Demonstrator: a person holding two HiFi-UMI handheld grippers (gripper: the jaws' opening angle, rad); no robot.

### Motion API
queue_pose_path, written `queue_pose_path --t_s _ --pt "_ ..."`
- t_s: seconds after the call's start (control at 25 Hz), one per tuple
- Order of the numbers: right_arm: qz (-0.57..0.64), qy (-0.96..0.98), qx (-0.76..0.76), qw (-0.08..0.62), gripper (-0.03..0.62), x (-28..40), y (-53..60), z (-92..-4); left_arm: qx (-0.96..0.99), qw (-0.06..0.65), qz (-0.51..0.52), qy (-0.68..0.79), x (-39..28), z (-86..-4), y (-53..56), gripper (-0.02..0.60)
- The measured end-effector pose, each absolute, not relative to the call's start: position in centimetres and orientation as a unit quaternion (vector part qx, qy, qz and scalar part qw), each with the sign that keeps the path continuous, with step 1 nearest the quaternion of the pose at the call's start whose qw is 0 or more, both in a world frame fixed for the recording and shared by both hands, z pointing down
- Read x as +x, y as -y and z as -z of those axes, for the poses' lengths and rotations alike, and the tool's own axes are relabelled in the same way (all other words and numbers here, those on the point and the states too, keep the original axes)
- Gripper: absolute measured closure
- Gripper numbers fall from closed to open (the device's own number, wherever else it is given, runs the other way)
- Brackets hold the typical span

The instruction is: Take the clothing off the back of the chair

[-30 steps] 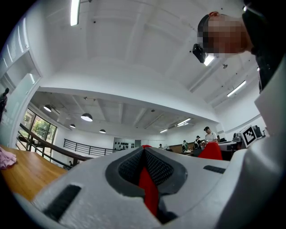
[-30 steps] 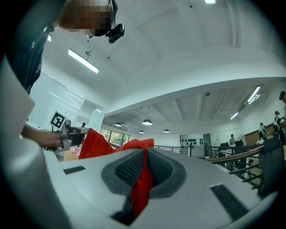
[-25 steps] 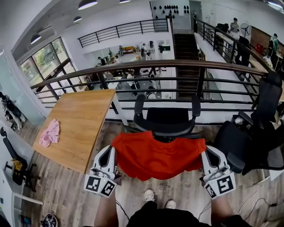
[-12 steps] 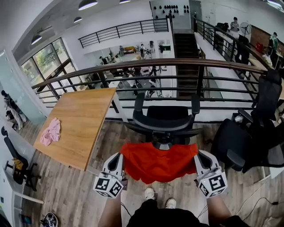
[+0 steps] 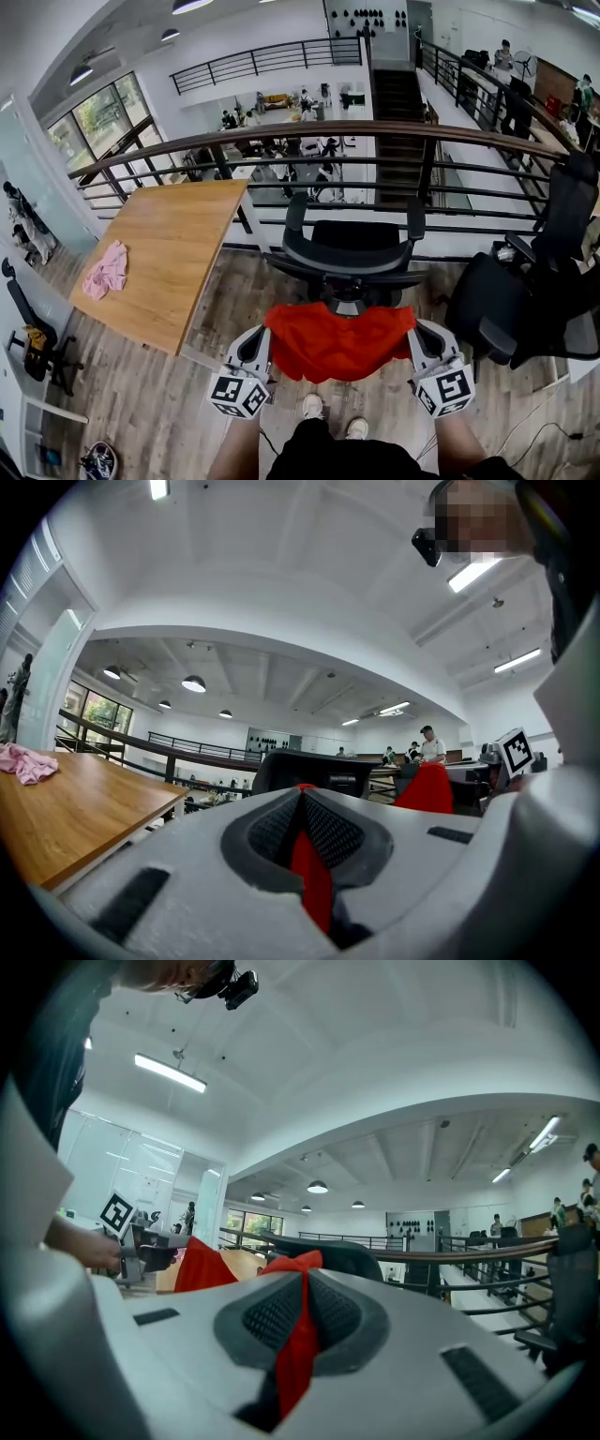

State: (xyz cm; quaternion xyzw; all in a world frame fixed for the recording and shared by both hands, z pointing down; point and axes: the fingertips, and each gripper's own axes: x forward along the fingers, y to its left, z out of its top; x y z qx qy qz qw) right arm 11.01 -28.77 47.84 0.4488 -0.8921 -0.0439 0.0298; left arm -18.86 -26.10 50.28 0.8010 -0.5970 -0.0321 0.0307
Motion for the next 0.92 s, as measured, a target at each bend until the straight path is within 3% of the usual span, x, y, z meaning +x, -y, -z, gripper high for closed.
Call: queue_pose_path --t_s 0.92 --pt "0.058 0.895 0.441 0.025 0.576 10.7 29.4 -46.8 0.793 0.012 0.035 0.608 -19.3 -48.6 26.6 0.563"
